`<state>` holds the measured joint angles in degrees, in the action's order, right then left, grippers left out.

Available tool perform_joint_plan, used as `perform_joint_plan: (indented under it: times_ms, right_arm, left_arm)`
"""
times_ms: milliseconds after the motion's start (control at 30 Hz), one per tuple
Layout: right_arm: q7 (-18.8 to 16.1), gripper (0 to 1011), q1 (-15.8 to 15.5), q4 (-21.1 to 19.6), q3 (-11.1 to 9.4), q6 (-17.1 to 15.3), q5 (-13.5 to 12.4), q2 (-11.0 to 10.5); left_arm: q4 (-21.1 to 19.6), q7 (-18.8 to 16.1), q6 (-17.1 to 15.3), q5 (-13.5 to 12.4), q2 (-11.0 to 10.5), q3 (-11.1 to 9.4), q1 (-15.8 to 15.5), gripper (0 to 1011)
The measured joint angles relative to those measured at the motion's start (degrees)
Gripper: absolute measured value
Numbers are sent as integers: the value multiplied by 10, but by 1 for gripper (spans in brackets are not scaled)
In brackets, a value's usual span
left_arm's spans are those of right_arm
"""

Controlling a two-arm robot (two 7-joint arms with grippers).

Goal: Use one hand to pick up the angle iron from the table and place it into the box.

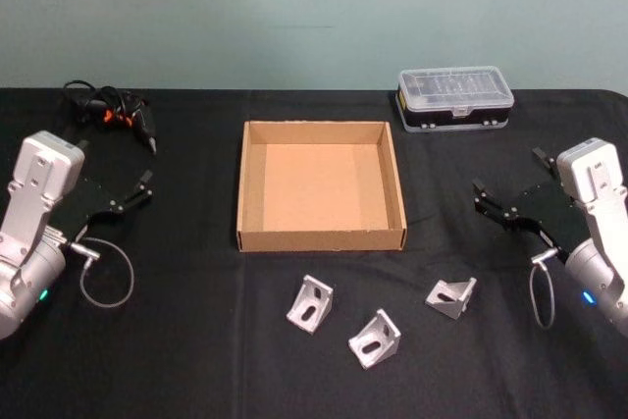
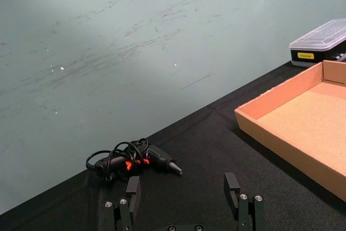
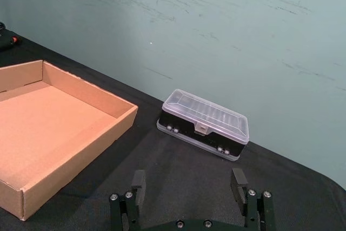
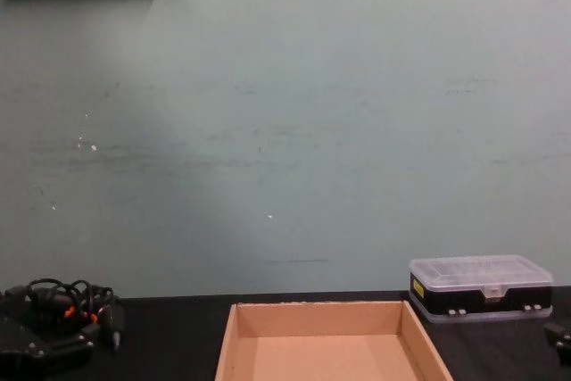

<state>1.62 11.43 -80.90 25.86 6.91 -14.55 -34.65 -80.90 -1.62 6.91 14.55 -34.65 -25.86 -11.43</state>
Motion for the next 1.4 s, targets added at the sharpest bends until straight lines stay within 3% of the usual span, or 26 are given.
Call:
perform_joint_plan:
  times_ms: [1400]
  right_arm:
    - [0,1000,0,0,0,0,0,0]
  left_arm:
    - [0,0,0,0,0,0,0,1011]
